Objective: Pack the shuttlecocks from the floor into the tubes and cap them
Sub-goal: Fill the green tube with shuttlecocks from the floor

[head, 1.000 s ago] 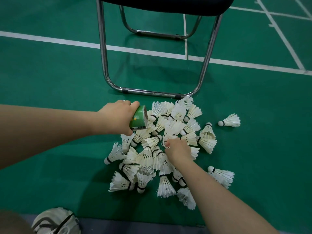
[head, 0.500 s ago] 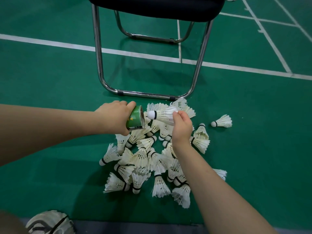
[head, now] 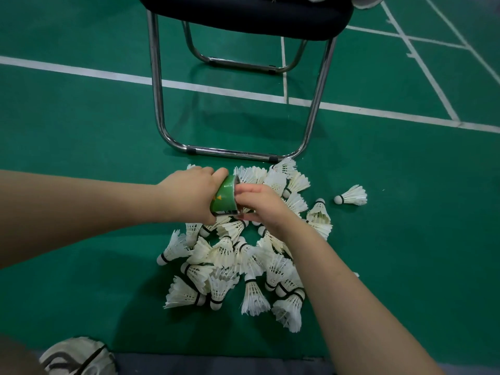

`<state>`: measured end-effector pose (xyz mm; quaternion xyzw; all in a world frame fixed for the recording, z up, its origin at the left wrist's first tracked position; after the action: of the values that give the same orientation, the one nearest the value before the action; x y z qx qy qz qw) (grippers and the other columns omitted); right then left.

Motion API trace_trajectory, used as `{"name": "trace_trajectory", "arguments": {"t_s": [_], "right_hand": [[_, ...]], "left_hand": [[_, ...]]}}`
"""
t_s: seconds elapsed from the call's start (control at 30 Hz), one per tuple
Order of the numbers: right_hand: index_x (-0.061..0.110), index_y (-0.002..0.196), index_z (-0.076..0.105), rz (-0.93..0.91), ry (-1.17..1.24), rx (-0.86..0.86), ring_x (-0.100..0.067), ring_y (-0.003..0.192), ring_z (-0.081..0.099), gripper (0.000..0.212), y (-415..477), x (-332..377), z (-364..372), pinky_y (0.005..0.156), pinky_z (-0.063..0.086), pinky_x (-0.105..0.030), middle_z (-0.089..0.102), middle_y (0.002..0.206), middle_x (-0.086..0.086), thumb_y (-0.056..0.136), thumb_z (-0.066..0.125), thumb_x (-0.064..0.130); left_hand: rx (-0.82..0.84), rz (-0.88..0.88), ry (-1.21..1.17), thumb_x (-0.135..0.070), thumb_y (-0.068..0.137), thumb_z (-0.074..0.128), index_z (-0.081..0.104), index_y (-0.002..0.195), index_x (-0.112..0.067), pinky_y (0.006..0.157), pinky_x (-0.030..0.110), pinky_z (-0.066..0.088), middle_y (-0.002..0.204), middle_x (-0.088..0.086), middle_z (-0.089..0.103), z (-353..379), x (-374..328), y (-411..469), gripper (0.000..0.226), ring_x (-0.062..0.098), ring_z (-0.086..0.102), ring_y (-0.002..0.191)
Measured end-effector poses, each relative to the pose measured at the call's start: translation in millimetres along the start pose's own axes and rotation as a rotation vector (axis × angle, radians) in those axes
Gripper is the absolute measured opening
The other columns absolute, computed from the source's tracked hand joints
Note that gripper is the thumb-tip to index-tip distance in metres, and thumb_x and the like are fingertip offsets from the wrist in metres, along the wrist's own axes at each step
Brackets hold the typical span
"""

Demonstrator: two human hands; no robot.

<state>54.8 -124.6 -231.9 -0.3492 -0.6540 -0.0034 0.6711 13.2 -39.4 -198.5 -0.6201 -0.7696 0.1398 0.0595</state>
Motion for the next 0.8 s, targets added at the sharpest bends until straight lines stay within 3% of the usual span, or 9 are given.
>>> {"name": "trace_trajectory", "arguments": {"t_s": [0.07,0.13,0.27,0.37,0.43,0.53,0.6,0.67,0.8], "right_hand": [[-0.011,0.103,0.058,0.029,-0.034,0.109,-0.026,0.093,0.053,0.032,-1.9,-2.4,3.1,0.086,0.049,-0.039,0.057,0.103,-0.021,0.074,0.052,0.002],[-0.011,0.100,0.055,0.065,-0.048,0.250,-0.020,0.089,0.051,0.042,-6.7,-5.4,9.9,0.082,0.047,-0.033,0.054,0.096,-0.012,0.061,0.051,0.006],[0.005,0.087,0.049,0.083,-0.229,0.518,-0.009,0.065,0.045,0.029,-20.3,-4.6,34.0,0.058,0.040,-0.017,0.047,0.078,-0.003,0.060,0.053,0.009],[0.008,0.084,0.053,0.078,-0.222,0.594,-0.002,0.062,0.053,0.020,-20.4,-6.3,43.6,0.058,0.043,-0.012,0.053,0.077,0.000,0.064,0.056,0.009],[0.003,0.093,0.055,0.021,-0.100,0.492,-0.011,0.081,0.055,0.028,-7.4,-1.0,36.7,0.074,0.047,-0.020,0.056,0.087,-0.007,0.066,0.057,0.010],[0.001,0.091,0.057,-0.024,0.232,0.103,-0.026,0.092,0.054,0.028,16.4,6.5,-6.3,0.091,0.045,-0.042,0.057,0.092,-0.012,0.072,0.059,0.021],[0.007,0.081,0.062,-0.033,0.338,-0.138,-0.021,0.088,0.060,0.019,20.6,5.8,-41.0,0.085,0.046,-0.037,0.065,0.086,-0.005,0.086,0.052,0.023],[0.014,0.076,0.065,-0.003,0.276,-0.301,-0.013,0.084,0.064,0.026,21.3,0.5,-69.0,0.076,0.042,-0.030,0.070,0.083,0.002,0.092,0.046,0.021],[0.013,0.085,0.067,0.114,0.219,-0.426,-0.012,0.085,0.064,0.016,29.0,-25.9,-92.3,0.067,0.040,-0.022,0.069,0.085,0.002,0.089,0.052,0.017]], "left_hand": [[0.010,0.029,0.014,-0.042,0.065,0.070,0.036,0.121,-0.021,0.075,0.037,0.052,0.101,0.000,0.052,3.1,-6.5,-1.7,0.069,0.020,0.051,0.092],[0.018,0.043,0.035,-0.043,0.066,0.070,0.035,0.123,-0.021,0.076,0.037,0.051,0.103,0.001,0.052,2.1,-11.1,-2.4,0.071,0.021,0.051,0.094],[0.025,0.083,0.072,-0.045,0.067,0.070,0.035,0.121,-0.020,0.073,0.034,0.047,0.099,0.001,0.049,1.3,-25.8,-3.4,0.070,0.020,0.049,0.093],[0.039,0.112,0.095,-0.046,0.068,0.069,0.033,0.122,-0.020,0.074,0.033,0.046,0.101,0.001,0.050,6.3,-31.2,-2.0,0.070,0.020,0.049,0.095],[0.028,0.090,0.071,-0.043,0.068,0.069,0.034,0.122,-0.020,0.073,0.033,0.046,0.099,0.001,0.049,2.4,-25.7,3.3,0.068,0.020,0.049,0.095],[-0.032,0.036,-0.002,-0.040,0.066,0.071,0.037,0.117,-0.020,0.075,0.037,0.050,0.092,-0.002,0.045,-10.5,-15.4,13.8,0.064,0.020,0.049,0.089],[-0.041,0.005,-0.029,-0.041,0.066,0.072,0.037,0.117,-0.019,0.073,0.037,0.051,0.092,-0.002,0.047,-12.0,-9.4,20.3,0.065,0.019,0.047,0.085],[-0.018,-0.022,-0.032,-0.041,0.066,0.072,0.036,0.118,-0.019,0.070,0.036,0.050,0.093,-0.001,0.048,-7.6,-2.6,24.3,0.066,0.020,0.048,0.085],[0.010,-0.044,-0.006,-0.040,0.067,0.072,0.036,0.118,-0.019,0.066,0.034,0.048,0.095,0.000,0.049,3.1,10.6,28.1,0.066,0.020,0.048,0.086]]}}
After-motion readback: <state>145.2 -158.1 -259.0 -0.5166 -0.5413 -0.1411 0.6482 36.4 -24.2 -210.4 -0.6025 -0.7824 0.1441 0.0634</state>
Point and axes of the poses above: each hand's wrist, its own y-axis towards the middle knuckle, its own z-axis out of the palm, x = y × z, the point moved 9 cm from there along y, towards the middle knuckle
